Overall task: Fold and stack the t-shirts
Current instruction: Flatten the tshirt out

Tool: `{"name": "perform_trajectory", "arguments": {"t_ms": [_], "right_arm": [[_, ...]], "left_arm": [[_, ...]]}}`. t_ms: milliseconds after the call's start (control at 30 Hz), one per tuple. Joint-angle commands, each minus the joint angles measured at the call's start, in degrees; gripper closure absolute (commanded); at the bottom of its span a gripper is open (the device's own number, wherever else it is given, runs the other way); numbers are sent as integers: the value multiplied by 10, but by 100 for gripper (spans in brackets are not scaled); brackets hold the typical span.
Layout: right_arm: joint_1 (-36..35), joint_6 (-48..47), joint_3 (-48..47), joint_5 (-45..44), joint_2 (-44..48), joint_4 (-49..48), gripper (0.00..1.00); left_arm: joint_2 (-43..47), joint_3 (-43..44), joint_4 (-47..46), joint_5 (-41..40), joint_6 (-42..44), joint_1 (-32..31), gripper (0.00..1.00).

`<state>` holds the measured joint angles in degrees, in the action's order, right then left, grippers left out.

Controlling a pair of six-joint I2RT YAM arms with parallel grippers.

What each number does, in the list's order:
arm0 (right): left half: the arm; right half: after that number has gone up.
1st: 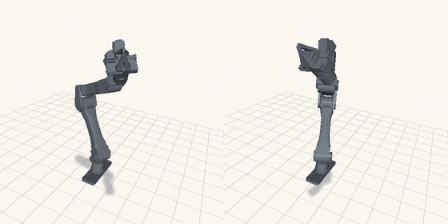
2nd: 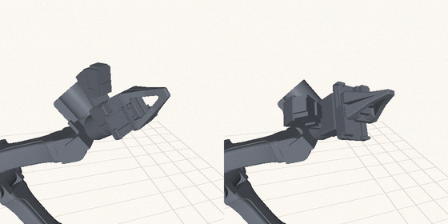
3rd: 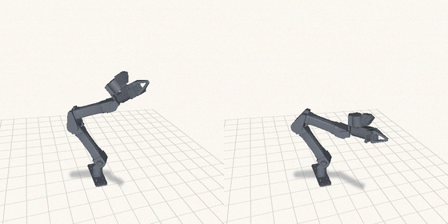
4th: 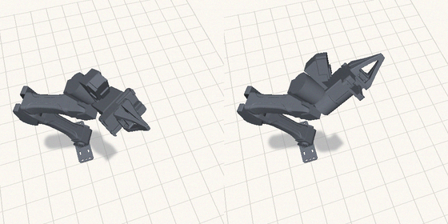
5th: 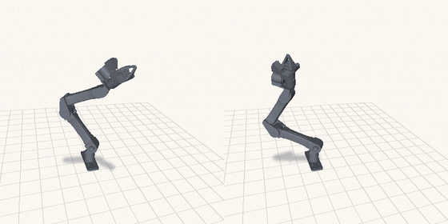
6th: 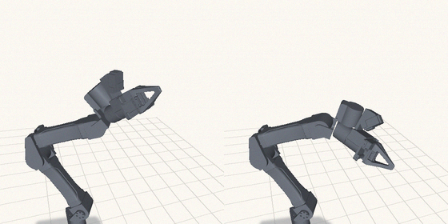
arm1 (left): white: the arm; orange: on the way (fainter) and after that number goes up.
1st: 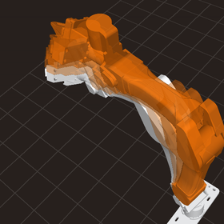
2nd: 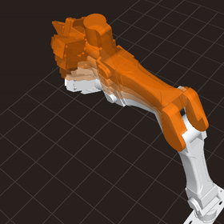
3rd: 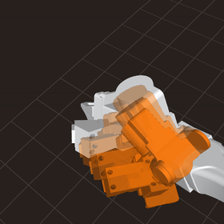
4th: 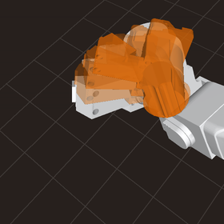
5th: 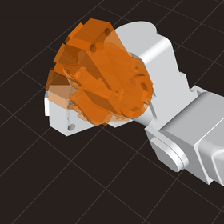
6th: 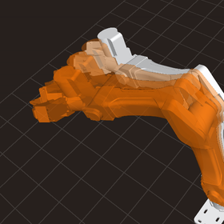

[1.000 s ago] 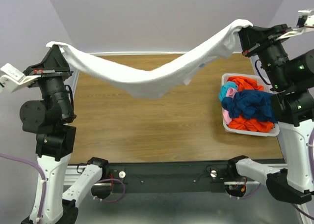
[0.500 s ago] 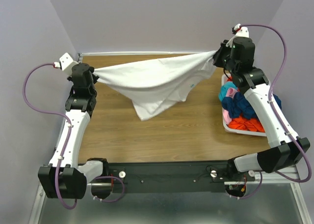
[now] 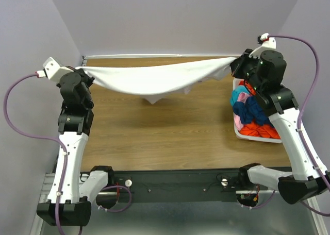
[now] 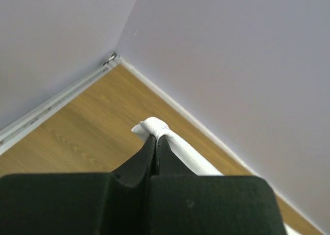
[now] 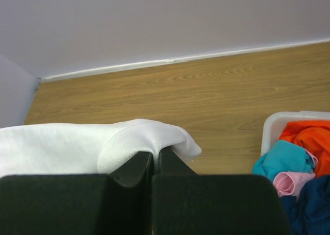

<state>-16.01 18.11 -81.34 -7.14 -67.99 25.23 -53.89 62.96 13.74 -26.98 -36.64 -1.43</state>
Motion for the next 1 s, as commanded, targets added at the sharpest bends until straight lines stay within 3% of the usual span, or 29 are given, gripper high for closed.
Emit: {"name": "perform_trajectory", "arguments": {"t_ms": [0,133,300,333,367,400,433,500,567,733,833,967], "right_arm": [[5,3,12,62,29,10,93],[5,-4,46,68,17,20,91],[7,-3,92,52,-98,21,83],[8,-3,94,53,-123,21,77],[9,0,94,49,-145,21,55],[9,2,91,41,-165,22,45],[10,3,88,19,-199,24,30],[10,3,74,2,-218,29,6],[10,-3,70,10,-219,30,0],[9,-17,75,63,-201,27,0],[8,-5,101,68,-187,11,0],[8,7,126,102,-176,-6,0]], "left_arm": [[-6,63,-32,-30,24,9,100],[-115,116,-47,-33,49,10,100],[-325,212,-18,32,58,49,100],[-386,231,0,44,57,49,82],[-408,251,16,69,48,49,67],[-423,250,17,81,44,49,51],[-435,243,17,87,36,49,2],[-427,206,0,96,22,49,2],[-391,156,-13,95,19,49,2],[-272,37,-32,119,-14,33,2],[-212,-82,-42,132,-41,-10,2],[-163,-151,-10,154,-68,-71,2]]}}
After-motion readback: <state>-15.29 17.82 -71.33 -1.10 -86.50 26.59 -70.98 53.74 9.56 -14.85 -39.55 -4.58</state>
